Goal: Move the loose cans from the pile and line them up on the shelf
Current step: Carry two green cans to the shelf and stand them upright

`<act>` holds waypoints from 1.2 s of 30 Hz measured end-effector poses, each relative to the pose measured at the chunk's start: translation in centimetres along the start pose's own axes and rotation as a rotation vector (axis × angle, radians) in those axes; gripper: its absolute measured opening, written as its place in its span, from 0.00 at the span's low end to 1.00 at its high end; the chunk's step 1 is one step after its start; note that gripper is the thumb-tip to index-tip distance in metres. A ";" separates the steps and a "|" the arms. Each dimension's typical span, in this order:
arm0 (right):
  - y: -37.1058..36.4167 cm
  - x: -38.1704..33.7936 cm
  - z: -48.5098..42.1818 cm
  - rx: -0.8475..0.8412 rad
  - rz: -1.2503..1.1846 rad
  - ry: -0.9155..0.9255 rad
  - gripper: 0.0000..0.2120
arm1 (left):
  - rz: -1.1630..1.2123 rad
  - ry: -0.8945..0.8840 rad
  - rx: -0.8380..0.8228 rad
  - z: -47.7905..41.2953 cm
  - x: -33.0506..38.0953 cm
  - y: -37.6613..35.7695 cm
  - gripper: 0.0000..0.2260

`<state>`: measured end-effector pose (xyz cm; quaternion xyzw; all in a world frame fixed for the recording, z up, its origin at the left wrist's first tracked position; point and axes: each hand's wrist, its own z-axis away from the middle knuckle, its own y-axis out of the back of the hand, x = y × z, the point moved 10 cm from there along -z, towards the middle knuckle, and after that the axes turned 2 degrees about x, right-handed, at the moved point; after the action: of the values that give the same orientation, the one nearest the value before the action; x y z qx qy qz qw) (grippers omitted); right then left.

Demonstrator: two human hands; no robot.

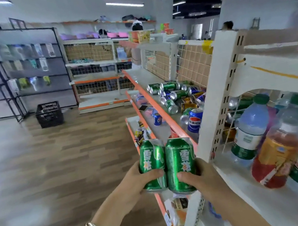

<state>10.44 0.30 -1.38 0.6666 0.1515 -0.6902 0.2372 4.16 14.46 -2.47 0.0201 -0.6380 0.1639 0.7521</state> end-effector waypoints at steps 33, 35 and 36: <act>-13.7 -8.0 -53.1 0.011 -0.044 0.073 0.14 | -0.041 -0.128 0.303 -41.9 16.2 28.8 0.14; -13.2 -8.2 -57.4 0.001 -0.054 0.063 0.11 | -0.040 -0.124 0.317 -45.9 17.0 29.6 0.14; -13.1 -8.4 -59.4 -0.006 -0.057 0.061 0.11 | -0.039 -0.124 0.329 -47.8 17.5 30.1 0.14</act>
<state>53.89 43.55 1.66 0.6820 0.1796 -0.6758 0.2145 43.81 58.18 0.18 0.1651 -0.6474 0.2499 0.7008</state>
